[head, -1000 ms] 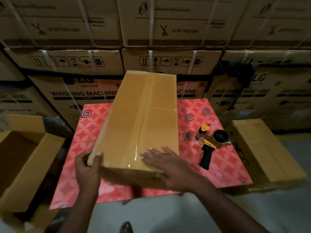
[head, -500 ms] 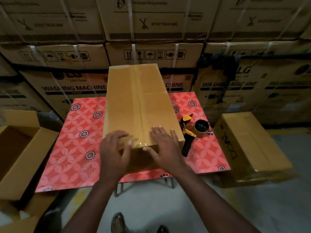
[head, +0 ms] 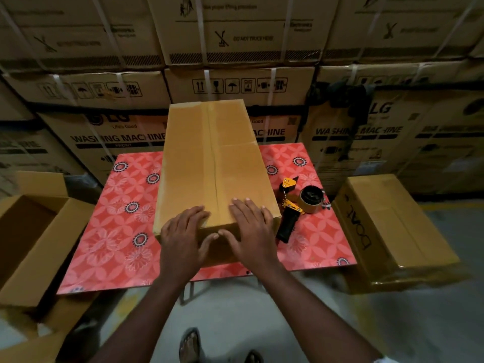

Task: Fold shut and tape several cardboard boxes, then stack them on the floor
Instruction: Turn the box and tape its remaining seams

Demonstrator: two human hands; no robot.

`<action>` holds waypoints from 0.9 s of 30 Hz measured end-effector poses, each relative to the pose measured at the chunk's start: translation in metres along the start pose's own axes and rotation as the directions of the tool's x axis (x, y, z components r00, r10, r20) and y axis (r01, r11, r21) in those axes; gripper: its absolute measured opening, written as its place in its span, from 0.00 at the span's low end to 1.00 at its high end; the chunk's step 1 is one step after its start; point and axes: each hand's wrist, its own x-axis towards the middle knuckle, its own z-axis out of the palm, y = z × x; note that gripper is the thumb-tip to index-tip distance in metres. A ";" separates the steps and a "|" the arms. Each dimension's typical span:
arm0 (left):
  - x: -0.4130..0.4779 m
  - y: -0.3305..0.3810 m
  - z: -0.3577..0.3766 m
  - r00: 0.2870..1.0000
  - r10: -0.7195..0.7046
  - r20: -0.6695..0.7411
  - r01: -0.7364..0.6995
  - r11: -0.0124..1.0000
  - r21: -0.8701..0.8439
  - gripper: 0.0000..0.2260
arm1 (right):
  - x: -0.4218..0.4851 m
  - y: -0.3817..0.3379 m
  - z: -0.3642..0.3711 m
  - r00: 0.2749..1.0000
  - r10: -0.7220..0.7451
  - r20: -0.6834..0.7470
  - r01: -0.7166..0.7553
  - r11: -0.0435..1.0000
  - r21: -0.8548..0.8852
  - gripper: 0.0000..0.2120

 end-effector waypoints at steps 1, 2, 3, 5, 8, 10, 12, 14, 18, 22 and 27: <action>0.000 0.001 0.001 1.000 -0.003 -0.002 0.003 1.000 0.002 0.23 | 0.000 0.001 0.001 1.000 -0.013 0.002 0.013 1.000 -0.015 0.30; 0.000 0.002 0.002 1.000 -0.006 0.004 0.006 1.000 0.004 0.25 | -0.001 0.003 0.001 0.999 -0.033 0.004 0.033 0.999 -0.030 0.32; -0.001 0.001 0.002 1.000 -0.008 0.015 0.008 1.000 0.007 0.27 | -0.002 0.006 0.002 0.999 -0.053 0.001 0.053 0.998 -0.041 0.34; -0.003 -0.002 0.001 0.999 0.005 0.039 -0.006 1.000 0.009 0.29 | -0.007 0.014 0.000 0.998 -0.063 -0.016 0.062 0.997 -0.055 0.39; -0.003 -0.004 0.000 1.000 0.021 0.006 -0.020 1.000 -0.019 0.24 | -0.021 0.042 -0.005 0.987 0.150 -0.056 -0.153 0.987 -0.055 0.44; -0.001 -0.001 0.000 0.999 -0.025 -0.020 0.024 0.998 -0.063 0.21 | -0.033 0.077 -0.004 0.865 0.501 -0.002 -0.501 0.865 0.031 0.50; 0.000 0.002 0.003 0.998 -0.054 -0.027 0.052 0.997 -0.065 0.21 | -0.045 0.121 0.004 0.646 0.748 0.151 -0.763 0.628 0.151 0.50; 0.000 0.001 0.006 0.999 -0.047 -0.026 0.046 0.998 -0.046 0.24 | -0.048 0.155 0.013 0.479 0.822 0.307 -0.875 0.418 0.246 0.43; 0.000 -0.003 0.006 1.000 -0.010 -0.015 0.010 1.000 -0.026 0.26 | -0.031 0.184 0.035 0.277 0.765 0.581 -0.872 -0.053 0.486 0.22; -0.001 -0.004 0.005 1.000 0.000 0.002 0.000 1.000 -0.014 0.27 | -0.009 0.199 0.057 0.299 0.660 0.689 -0.803 -0.216 0.555 0.18; 0.001 0.007 0.005 0.996 -0.086 -0.017 0.084 0.994 -0.072 0.23 | 0.009 0.215 0.081 0.309 0.558 0.770 -0.735 -0.373 0.566 0.23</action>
